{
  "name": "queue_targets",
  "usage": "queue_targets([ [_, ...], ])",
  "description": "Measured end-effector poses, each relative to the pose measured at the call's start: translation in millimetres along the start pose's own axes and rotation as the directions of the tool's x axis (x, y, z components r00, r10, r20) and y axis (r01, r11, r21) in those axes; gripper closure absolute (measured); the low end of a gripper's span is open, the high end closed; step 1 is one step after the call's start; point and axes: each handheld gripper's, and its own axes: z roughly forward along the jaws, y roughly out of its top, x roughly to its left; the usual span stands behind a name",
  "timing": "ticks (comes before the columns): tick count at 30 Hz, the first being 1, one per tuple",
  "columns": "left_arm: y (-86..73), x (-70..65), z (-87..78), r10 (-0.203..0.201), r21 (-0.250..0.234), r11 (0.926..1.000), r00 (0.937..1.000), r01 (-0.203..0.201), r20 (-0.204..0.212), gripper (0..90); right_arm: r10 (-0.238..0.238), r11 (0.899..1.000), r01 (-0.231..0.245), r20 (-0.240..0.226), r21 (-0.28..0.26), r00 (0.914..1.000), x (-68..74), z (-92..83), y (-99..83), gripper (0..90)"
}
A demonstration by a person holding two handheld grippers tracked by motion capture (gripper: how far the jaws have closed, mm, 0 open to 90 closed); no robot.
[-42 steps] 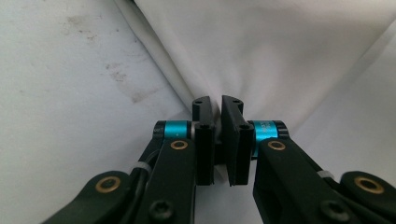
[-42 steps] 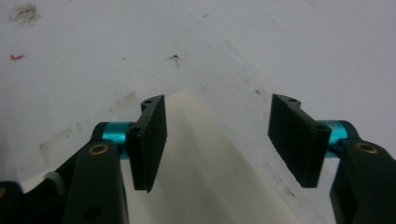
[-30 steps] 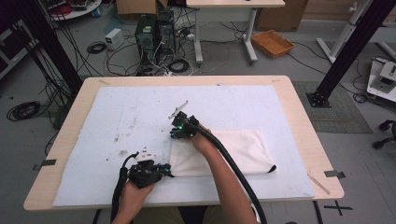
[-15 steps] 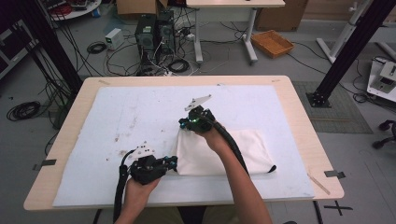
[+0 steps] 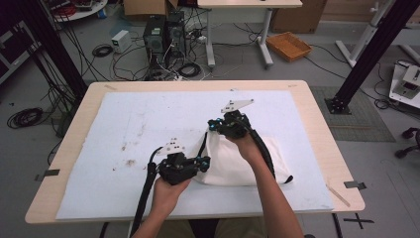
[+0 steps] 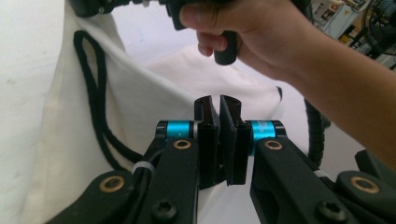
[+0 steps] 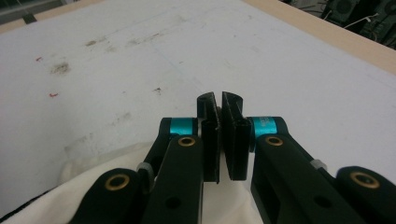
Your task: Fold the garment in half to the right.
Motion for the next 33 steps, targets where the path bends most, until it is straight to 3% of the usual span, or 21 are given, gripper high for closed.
queue_targets([
  [9, 27.0, -38.4, 56.6, 0.066, 0.075, 0.9947, 0.9961, -0.07, 0.059, 85.3, 0.071, 0.993, -0.071, 0.001, -0.092, 0.9974, -26.6, -44.0, -24.5, 86.7],
  [13, 33.2, -55.1, 88.6, 0.096, 0.126, 0.9864, 0.9924, -0.105, 0.076, 85.2, 0.098, 0.988, -0.097, 0.01, -0.118, 0.9951, -39.5, -62.1, -37.6, 86.7],
  [14, 33.2, -55.1, 88.6, 0.096, 0.126, 0.9864, 0.9924, -0.105, 0.076, 85.2, 0.098, 0.988, -0.097, 0.01, -0.118, 0.9951, -39.5, -62.1, -37.6, 86.7],
  [15, 35.8, -61.3, 105.6, 0.094, 0.153, 0.9827, 0.9928, -0.104, 0.074, 85.2, 0.106, 0.987, -0.103, 0.016, -0.122, 0.9943, -41.8, -66.3, -40.4, 86.7],
  [22, 35.5, -73.1, 146.5, 0.081, 0.208, 0.9734, 0.9932, -0.097, 0.083, 85.2, 0.14, 0.983, -0.13, 0.073, -0.127, 0.9874, -61.2, -91.3, -63.2, 86.7],
  [28, 33.4, -77.9, 171.5, 0.081, 0.243, 0.9647, 0.9922, -0.102, 0.095, 85.2, 0.157, 0.983, -0.143, 0.13, -0.112, 0.979, -71.5, -104.8, -80.2, 86.7],
  [33, 32.7, -83.9, 188.7, 0.076, 0.255, 0.9618, 0.9922, -0.099, 0.099, 85.0, 0.172, 0.982, -0.156, 0.164, -0.109, 0.9713, -76.4, -113.3, -91.0, 86.7],
])
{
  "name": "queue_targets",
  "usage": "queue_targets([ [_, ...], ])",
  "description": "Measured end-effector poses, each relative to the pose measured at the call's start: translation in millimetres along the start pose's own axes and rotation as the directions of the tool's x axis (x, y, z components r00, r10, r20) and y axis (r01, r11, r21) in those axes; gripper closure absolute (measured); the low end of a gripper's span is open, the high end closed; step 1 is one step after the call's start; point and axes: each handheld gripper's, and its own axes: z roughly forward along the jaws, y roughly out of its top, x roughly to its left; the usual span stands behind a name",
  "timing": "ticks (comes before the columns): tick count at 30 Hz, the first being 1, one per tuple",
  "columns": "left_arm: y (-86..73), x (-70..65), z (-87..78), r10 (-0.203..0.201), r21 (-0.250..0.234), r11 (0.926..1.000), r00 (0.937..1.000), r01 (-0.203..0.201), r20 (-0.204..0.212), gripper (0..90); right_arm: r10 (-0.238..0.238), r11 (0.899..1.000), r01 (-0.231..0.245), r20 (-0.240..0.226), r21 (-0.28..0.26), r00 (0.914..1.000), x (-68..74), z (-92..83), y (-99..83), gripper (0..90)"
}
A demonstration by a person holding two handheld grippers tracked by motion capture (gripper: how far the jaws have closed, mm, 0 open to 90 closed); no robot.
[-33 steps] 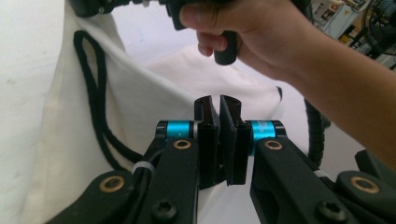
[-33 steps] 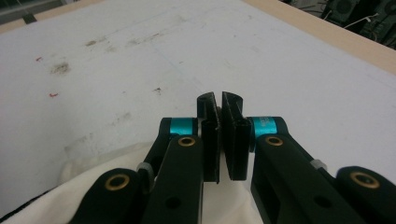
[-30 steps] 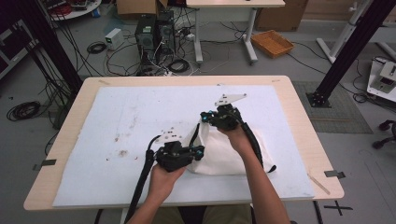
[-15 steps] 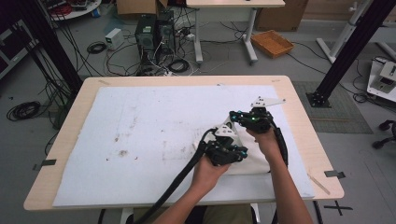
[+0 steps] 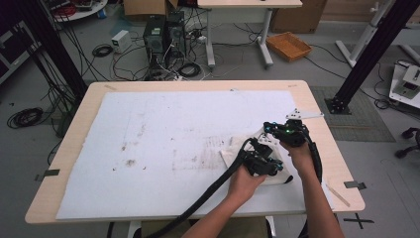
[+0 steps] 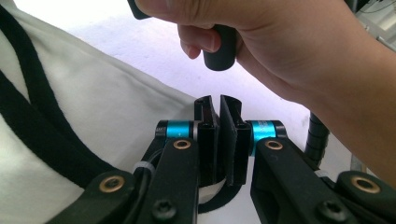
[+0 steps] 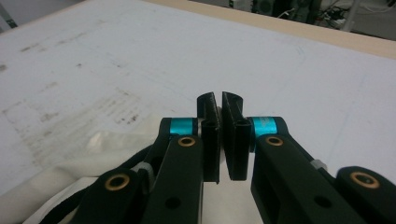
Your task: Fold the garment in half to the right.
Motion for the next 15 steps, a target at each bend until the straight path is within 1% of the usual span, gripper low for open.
queue_targets([
  [3, 0.7, -2.1, 8.2, 0.001, 0.008, 1.0, 1.0, -0.001, 0.0, 84.0, -0.007, 1.0, 0.007, 0.029, 0.017, 0.9995, -3.5, -3.2, -5.6, 86.6],
  [4, 0.3, -1.9, 9.1, 0.005, 0.008, 1.0, 1.0, -0.005, 0.004, 82.3, -0.009, 1.0, 0.008, 0.039, 0.02, 0.9992, -4.9, -4.3, -7.9, 86.6],
  [5, 0.2, -1.7, 8.8, 0.002, 0.006, 1.0, 1.0, -0.002, 0.0, 79.0, -0.001, 1.0, 0.0, 0.046, 0.024, 0.999, -5.5, -5.8, -10.3, 86.5],
  [6, 0.3, -0.5, 7.3, 0.002, 0.002, 1.0, 1.0, -0.002, 0.0, 73.4, 0.001, 1.0, -0.003, 0.055, 0.029, 0.9985, -7.0, -7.0, -13.0, 86.1],
  [7, 0.5, 1.2, 4.7, -0.001, -0.009, 1.0, 1.0, 0.001, 0.007, 69.5, 0.01, 0.999, -0.012, 0.07, 0.033, 0.9975, -8.5, -8.4, -16.0, 84.4],
  [8, 0.7, 2.9, 1.0, -0.003, -0.023, 0.9997, 0.9999, 0.003, 0.012, 66.8, 0.019, 0.999, -0.023, 0.087, 0.037, 0.9961, -10.2, -9.9, -19.1, 81.5],
  [9, 0.9, 4.3, -4.0, -0.005, -0.035, 0.9994, 0.9999, 0.005, 0.015, 63.8, 0.033, 0.999, -0.036, 0.103, 0.033, 0.9941, -11.7, -11.9, -22.2, 81.1],
  [10, 0.9, 6.0, -10.0, -0.005, -0.053, 0.9986, 0.9999, 0.005, 0.014, 61.6, 0.043, 0.999, -0.046, 0.114, 0.025, 0.9926, -13.5, -14.3, -25.2, 77.4],
  [11, 0.9, 8.3, -17.2, -0.001, -0.069, 0.9976, 1.0, 0.001, 0.007, 59.3, 0.054, 0.998, -0.057, 0.127, 0.022, 0.9904, -14.9, -17.0, -27.8, 70.7],
  [12, 0.6, 11.1, -25.0, -0.002, -0.09, 0.9959, 1.0, 0.002, -0.001, 57.1, 0.063, 0.998, -0.065, 0.14, 0.015, 0.9882, -15.8, -20.1, -30.0, 66.9],
  [13, 0.0, 14.9, -33.8, 0.006, -0.105, 0.9945, 0.9999, -0.007, -0.01, 55.6, 0.074, 0.997, -0.075, 0.147, 0.006, 0.9863, -16.4, -23.4, -32.0, 64.4],
  [15, -2.4, 22.6, -51.9, 0.007, -0.139, 0.9902, 0.9991, -0.013, -0.043, 51.2, 0.088, 0.996, -0.088, 0.154, -0.009, 0.9841, -16.3, -30.4, -35.4, 61.0],
])
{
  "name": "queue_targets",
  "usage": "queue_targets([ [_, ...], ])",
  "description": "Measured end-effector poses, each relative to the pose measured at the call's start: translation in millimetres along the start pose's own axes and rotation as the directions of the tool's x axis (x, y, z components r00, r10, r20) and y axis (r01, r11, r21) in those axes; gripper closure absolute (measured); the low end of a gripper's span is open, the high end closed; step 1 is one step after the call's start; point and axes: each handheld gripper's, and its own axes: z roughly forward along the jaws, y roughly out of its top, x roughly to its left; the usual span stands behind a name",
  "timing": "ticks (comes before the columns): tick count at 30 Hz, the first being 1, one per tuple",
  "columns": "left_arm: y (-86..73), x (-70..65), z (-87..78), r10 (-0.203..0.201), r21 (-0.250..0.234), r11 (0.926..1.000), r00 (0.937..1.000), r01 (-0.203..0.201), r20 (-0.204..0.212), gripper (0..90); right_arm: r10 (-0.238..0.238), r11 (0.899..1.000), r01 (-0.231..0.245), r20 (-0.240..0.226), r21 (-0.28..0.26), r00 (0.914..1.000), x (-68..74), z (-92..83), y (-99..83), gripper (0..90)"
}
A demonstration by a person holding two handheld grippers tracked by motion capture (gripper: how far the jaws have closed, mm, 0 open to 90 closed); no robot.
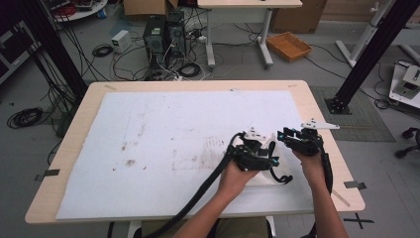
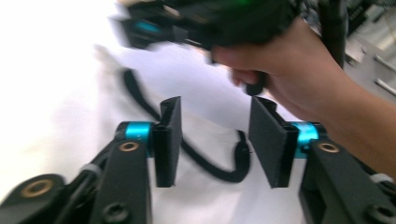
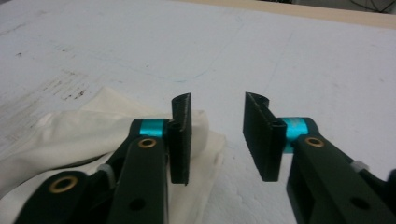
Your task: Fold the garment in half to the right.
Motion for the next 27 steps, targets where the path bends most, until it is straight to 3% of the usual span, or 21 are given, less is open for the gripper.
queue_targets([
  [2, -1.7, 9.6, -18.5, -0.001, -0.033, 0.9995, 0.9995, 0.0, -0.032, 47.1, 0.005, 1.0, -0.005, -0.011, -0.004, 0.9999, 0.8, -6.9, -3.1, 60.1],
  [4, -4.9, 19.3, -35.6, -0.005, -0.061, 0.9982, 0.9975, 0.001, -0.071, 40.7, -0.018, 1.0, 0.018, -0.025, 0.0, 0.9995, 3.2, -13.0, -7.0, 60.1],
  [7, -12.9, 33.2, -56.0, -0.006, -0.081, 0.9967, 0.9919, -0.004, -0.127, 34.2, -0.049, 0.998, 0.051, -0.085, 0.025, 0.9952, 12.4, -21.9, -16.2, 60.8],
  [10, -24.2, 46.0, -72.6, -0.012, -0.092, 0.9958, 0.9862, -0.004, -0.165, 29.8, -0.11, 0.993, 0.117, -0.195, 0.026, 0.9747, 28.2, -33.2, -25.3, 62.5],
  [12, -33.0, 54.7, -82.4, -0.026, -0.103, 0.9947, 0.9829, 0.008, -0.182, 29.8, -0.132, 0.987, 0.152, -0.283, 0.052, 0.9499, 41.6, -39.3, -29.2, 62.5],
  [13, -37.3, 59.3, -86.7, -0.04, -0.106, 0.9941, 0.9812, 0.02, -0.189, 29.8, -0.147, 0.982, 0.175, -0.302, 0.069, 0.942, 49.0, -40.4, -31.6, 62.5],
  [14, -41.4, 63.5, -90.9, -0.055, -0.108, 0.9936, 0.979, 0.035, -0.196, 29.8, -0.163, 0.975, 0.199, -0.297, 0.097, 0.941, 56.1, -40.2, -34.9, 62.5],
  [15, -45.3, 67.3, -95.2, -0.069, -0.107, 0.9932, 0.9761, 0.048, -0.206, 29.8, -0.171, 0.965, 0.216, -0.273, 0.146, 0.9467, 61.7, -38.8, -38.5, 65.7],
  [17, -52.5, 73.7, -103.6, -0.082, -0.107, 0.9924, 0.973, 0.06, -0.216, 29.8, -0.196, 0.936, 0.242, -0.196, 0.254, 0.961, 66.0, -33.9, -45.3, 78.3],
  [18, -52.5, 73.7, -103.6, -0.082, -0.107, 0.9924, 0.973, 0.06, -0.216, 29.8, -0.196, 0.936, 0.242, -0.196, 0.254, 0.961, 66.0, -33.9, -45.3, 78.3],
  [19, -58.8, 76.9, -110.8, -0.09, -0.109, 0.9918, 0.97, 0.067, -0.226, 29.8, -0.199, 0.925, 0.248, -0.19, 0.289, 0.9615, 65.1, -32.1, -48.2, 87.8],
  [20, -65.0, 81.0, -118.7, -0.093, -0.112, 0.9914, 0.9683, 0.068, -0.232, 29.8, -0.203, 0.916, 0.242, -0.151, 0.321, 0.9675, 63.3, -35.9, -48.4, 88.8],
  [21, -65.0, 81.0, -118.7, -0.093, -0.112, 0.9914, 0.9683, 0.068, -0.232, 29.8, -0.203, 0.916, 0.242, -0.151, 0.321, 0.9675, 63.3, -35.9, -48.4, 88.8],
  [22, -71.9, 86.5, -128.1, -0.107, -0.122, 0.9893, 0.9642, 0.079, -0.242, 29.8, -0.238, 0.899, 0.258, -0.099, 0.353, 0.9662, 65.8, -40.2, -45.6, 88.6],
  [23, -71.9, 86.5, -128.1, -0.107, -0.122, 0.9893, 0.9642, 0.079, -0.242, 29.8, -0.238, 0.899, 0.258, -0.099, 0.353, 0.9662, 65.8, -40.2, -45.6, 88.6],
  [24, -77.5, 91.5, -136.2, -0.121, -0.134, 0.9869, 0.9605, 0.09, -0.25, 29.8, -0.23, 0.889, 0.246, -0.088, 0.386, 0.9693, 68.4, -42.1, -43.9, 81.8],
  [25, -77.5, 91.5, -136.2, -0.121, -0.134, 0.9869, 0.9605, 0.09, -0.25, 29.8, -0.23, 0.889, 0.246, -0.088, 0.386, 0.9693, 68.4, -42.1, -43.9, 81.8],
  [26, -83.3, 96.6, -145.4, -0.13, -0.142, 0.9852, 0.9571, 0.096, -0.259, 29.8, -0.235, 0.9, 0.229, -0.032, 0.371, 0.9716, 71.8, -44.5, -37.9, 61.3],
  [27, -83.3, 96.6, -145.4, -0.13, -0.142, 0.9852, 0.9571, 0.096, -0.259, 29.8, -0.232, 0.908, 0.227, -0.028, 0.351, 0.9723, 72.9, -45.7, -34.7, 59.6],
])
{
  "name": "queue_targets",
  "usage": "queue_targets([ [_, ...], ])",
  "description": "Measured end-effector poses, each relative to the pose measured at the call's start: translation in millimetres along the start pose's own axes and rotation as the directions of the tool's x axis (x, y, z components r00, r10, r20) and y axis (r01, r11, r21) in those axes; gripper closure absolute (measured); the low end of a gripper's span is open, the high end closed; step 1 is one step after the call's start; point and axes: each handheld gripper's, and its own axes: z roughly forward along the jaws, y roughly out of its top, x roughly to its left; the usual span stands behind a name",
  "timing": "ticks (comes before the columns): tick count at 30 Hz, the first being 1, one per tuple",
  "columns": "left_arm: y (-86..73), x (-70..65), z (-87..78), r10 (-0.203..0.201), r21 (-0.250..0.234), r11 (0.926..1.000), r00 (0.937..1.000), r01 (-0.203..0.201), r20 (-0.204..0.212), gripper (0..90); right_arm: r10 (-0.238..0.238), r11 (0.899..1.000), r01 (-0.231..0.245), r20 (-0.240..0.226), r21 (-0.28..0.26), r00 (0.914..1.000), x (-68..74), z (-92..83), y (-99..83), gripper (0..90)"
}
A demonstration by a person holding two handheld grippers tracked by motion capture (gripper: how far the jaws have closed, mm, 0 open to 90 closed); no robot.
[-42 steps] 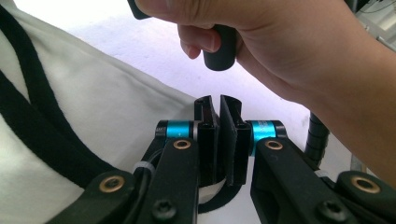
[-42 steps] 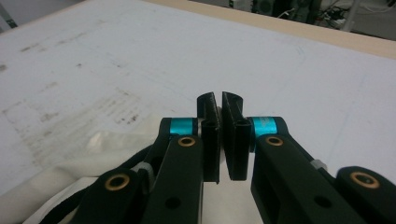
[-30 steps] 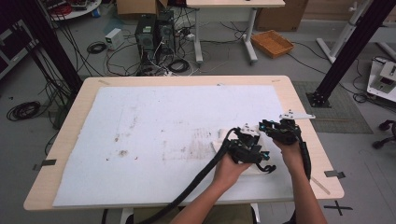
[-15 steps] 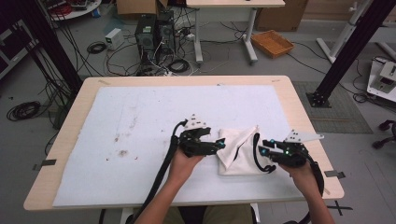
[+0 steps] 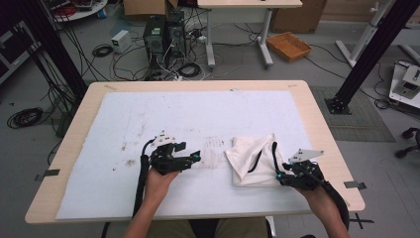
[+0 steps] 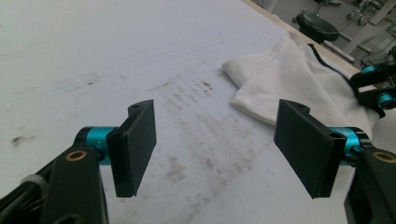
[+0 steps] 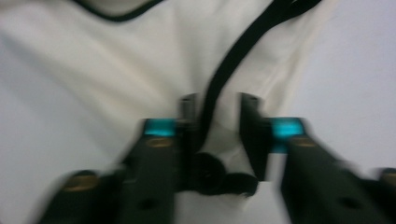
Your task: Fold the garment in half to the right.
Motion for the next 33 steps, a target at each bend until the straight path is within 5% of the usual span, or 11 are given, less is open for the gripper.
queue_targets([
  [3, -6.7, 12.7, -13.0, -0.01, -0.022, 0.9997, 0.9998, 0.009, -0.015, 29.5, 0.015, 0.988, -0.016, -0.006, -0.156, 0.9999, 8.0, -8.0, 17.3, 49.4],
  [8, -9.6, 19.0, -17.7, -0.007, -0.032, 0.9995, 0.9992, 0.006, -0.04, 26.9, -0.021, 0.969, 0.01, -0.042, -0.246, 0.9989, 26.2, 6.8, 46.9, 47.6],
  [13, -12.6, 23.4, -20.3, 0.013, -0.051, 0.9986, 0.9988, -0.016, -0.046, 26.9, -0.096, 0.985, 0.078, -0.11, -0.157, 0.9894, 54.0, 57.8, 92.2, 51.5],
  [17, -17.1, 26.5, -23.5, 0.018, -0.07, 0.9973, 0.9991, -0.02, -0.039, 26.9, -0.13, 0.99, 0.125, -0.089, -0.06, 0.9875, 64.1, 90.2, 109.2, 56.9],
  [20, -20.8, 29.2, -24.7, 0.006, -0.068, 0.9976, 0.9991, -0.009, -0.042, 26.9, -0.143, 0.989, 0.146, -0.095, 0.025, 0.9853, 66.5, 109.6, 112.3, 73.8],
  [22, -21.5, 29.9, -26.0, 0.003, -0.073, 0.9973, 0.9992, -0.006, -0.04, 26.9, -0.15, 0.988, 0.152, -0.097, 0.012, 0.984, 64.2, 108.9, 112.7, 88.5],
  [30, -22.4, 30.2, -26.4, 0.003, -0.074, 0.9972, 0.9994, -0.006, -0.034, 26.9, -0.138, 0.972, 0.117, -0.092, -0.201, 0.9861, 57.1, 66.5, 101.7, 89.2],
  [33, -22.4, 30.2, -25.0, -0.001, -0.075, 0.9971, 0.9995, -0.001, -0.031, 26.9, -0.099, 0.944, 0.071, -0.072, -0.323, 0.9924, 43.4, 33.5, 79.1, 89.2],
])
